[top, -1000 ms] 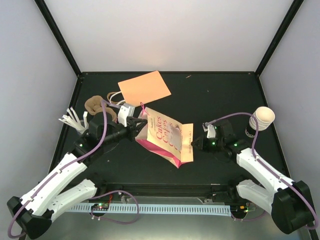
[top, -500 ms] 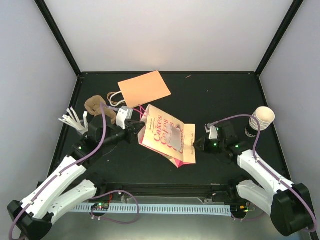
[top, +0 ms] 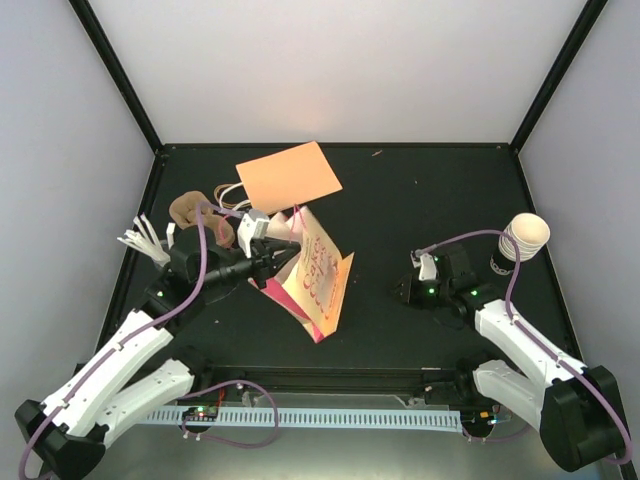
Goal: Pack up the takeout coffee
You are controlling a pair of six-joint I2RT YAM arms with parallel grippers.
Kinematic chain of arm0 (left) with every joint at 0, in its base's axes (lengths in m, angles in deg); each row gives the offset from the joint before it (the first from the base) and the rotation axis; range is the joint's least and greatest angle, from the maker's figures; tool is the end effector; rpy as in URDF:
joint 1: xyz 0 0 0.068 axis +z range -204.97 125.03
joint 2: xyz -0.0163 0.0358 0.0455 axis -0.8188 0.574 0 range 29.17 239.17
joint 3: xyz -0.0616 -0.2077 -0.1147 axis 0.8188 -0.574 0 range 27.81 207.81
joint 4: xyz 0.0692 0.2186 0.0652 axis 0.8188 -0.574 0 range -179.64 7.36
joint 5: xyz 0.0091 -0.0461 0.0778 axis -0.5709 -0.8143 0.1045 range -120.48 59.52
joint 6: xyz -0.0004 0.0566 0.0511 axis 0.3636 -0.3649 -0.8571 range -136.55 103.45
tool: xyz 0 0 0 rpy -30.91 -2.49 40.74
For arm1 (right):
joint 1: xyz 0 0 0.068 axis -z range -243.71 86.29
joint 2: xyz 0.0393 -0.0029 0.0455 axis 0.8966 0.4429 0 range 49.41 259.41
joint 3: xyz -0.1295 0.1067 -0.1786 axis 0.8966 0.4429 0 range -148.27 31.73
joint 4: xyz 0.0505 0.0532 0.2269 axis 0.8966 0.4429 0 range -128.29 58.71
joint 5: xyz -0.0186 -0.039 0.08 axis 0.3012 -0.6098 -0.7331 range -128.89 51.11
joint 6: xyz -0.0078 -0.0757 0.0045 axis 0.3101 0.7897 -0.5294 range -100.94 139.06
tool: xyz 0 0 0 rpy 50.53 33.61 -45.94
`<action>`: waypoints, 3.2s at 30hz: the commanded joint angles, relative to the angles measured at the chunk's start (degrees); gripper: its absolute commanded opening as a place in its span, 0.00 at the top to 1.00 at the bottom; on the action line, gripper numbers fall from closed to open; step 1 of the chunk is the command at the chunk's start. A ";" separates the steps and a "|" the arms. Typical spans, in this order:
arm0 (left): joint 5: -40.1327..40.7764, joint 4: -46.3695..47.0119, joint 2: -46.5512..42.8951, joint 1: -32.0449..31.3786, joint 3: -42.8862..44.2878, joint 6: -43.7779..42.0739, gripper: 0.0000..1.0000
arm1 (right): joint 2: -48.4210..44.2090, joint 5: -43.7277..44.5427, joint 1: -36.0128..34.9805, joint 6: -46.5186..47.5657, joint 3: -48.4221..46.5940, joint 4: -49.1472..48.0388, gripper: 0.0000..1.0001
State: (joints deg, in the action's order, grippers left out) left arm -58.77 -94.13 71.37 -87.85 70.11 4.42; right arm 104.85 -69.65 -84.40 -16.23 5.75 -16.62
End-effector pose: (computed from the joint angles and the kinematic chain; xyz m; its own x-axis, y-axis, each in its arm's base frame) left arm 0.1464 -0.1310 0.3060 -0.4656 -0.0742 -0.8819 0.7514 0.4932 -0.4383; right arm 0.1653 0.0977 0.1502 -0.9434 0.1743 -0.2822 -0.0722 0.7225 0.6876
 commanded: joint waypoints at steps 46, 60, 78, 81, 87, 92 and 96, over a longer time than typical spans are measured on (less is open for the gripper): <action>-4.12 -16.63 8.93 -6.98 19.84 -25.76 0.99 | 8.37 -1.67 -2.91 17.19 -41.42 11.11 0.81; -6.01 -18.65 10.19 -13.95 19.28 -32.17 0.98 | 13.16 -2.23 -15.40 26.56 -49.96 19.65 0.99; -8.84 -16.47 7.80 -18.13 15.55 -32.07 0.98 | 18.87 8.63 -28.05 29.92 -50.83 38.10 0.99; -10.33 -15.51 8.11 -18.35 15.28 -31.89 0.98 | 18.24 8.63 -29.81 30.01 -49.46 39.35 0.99; -11.11 -13.41 8.78 -18.69 15.05 -32.11 0.98 | 16.26 5.54 -31.43 29.59 -47.32 38.46 0.99; -9.12 -10.04 8.78 -18.70 14.72 -33.66 0.99 | 16.66 3.41 -31.43 30.18 -46.15 37.25 0.99; -8.02 -8.92 8.53 -18.71 15.73 -37.32 0.98 | 16.87 1.67 -31.24 29.31 -45.97 33.59 0.99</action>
State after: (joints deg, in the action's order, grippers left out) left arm -67.56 -107.76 79.93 -106.12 84.63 -28.15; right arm 121.83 -65.17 -115.48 13.14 -40.74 20.63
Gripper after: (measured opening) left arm 0.033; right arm 0.026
